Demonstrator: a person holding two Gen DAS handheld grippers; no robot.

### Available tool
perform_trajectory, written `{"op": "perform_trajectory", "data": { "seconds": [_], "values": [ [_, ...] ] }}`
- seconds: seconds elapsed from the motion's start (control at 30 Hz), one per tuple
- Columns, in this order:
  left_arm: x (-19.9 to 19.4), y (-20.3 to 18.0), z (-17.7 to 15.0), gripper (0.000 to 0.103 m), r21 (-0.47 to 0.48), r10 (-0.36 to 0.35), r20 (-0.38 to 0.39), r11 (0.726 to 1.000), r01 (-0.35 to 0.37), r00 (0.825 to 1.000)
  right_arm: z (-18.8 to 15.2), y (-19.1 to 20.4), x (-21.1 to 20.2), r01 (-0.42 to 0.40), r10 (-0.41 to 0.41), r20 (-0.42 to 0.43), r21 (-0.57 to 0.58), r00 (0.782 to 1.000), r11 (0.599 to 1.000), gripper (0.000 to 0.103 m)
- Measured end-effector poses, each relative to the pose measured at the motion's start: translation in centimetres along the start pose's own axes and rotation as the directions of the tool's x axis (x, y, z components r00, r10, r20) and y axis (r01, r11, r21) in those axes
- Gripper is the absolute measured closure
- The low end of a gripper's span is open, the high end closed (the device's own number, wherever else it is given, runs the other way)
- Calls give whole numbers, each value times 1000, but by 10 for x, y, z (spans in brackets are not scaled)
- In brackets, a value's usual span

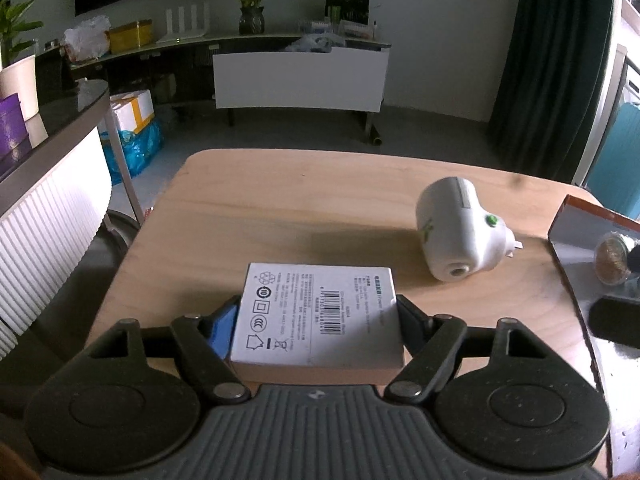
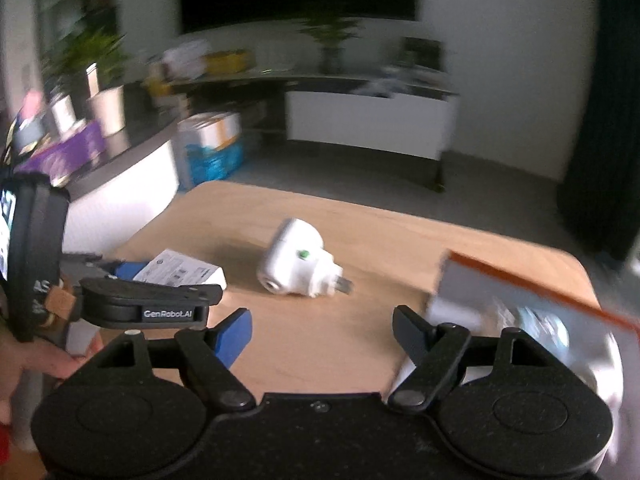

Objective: Organize rigid objects
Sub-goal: 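Close the right gripper on the white plug unit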

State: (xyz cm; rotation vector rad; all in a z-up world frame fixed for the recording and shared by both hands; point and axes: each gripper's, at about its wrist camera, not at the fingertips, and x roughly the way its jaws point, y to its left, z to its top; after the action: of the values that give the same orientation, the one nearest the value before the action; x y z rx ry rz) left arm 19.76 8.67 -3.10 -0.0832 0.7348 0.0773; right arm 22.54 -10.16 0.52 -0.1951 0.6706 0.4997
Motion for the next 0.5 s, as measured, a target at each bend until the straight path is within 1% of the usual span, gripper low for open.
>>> {"op": "perform_trajectory", "data": {
  "seconds": [0.07, 0.13, 0.23, 0.37, 0.43, 0.5],
  "values": [
    [-1, 3, 0, 24, -2, -10, 6, 1000, 10, 1000, 6, 3, 15, -40, 39, -17, -67, 999, 997, 11],
    [-2, 6, -1, 24, -4, -11, 10, 1000, 11, 1000, 13, 6, 31, -62, 58, -36, -141, 998, 988, 11],
    [-5, 10, -1, 24, 1, -7, 26, 1000, 7, 1000, 24, 7, 52, -83, 73, -54, -213, 996, 973, 11],
    [-2, 18, 1, 24, -23, -14, 26, 1000, 14, 1000, 34, 7, 78, -107, 89, -81, -258, 993, 960, 11],
    [-2, 20, 1, 24, -30, -15, 29, 999, 16, 999, 38, 3, 94, -135, 107, -122, -250, 987, 959, 10],
    [-1, 21, 1, 24, -36, -19, 32, 999, 20, 999, 39, 1, 106, -136, 102, -142, -252, 985, 958, 10]
  ]
}}
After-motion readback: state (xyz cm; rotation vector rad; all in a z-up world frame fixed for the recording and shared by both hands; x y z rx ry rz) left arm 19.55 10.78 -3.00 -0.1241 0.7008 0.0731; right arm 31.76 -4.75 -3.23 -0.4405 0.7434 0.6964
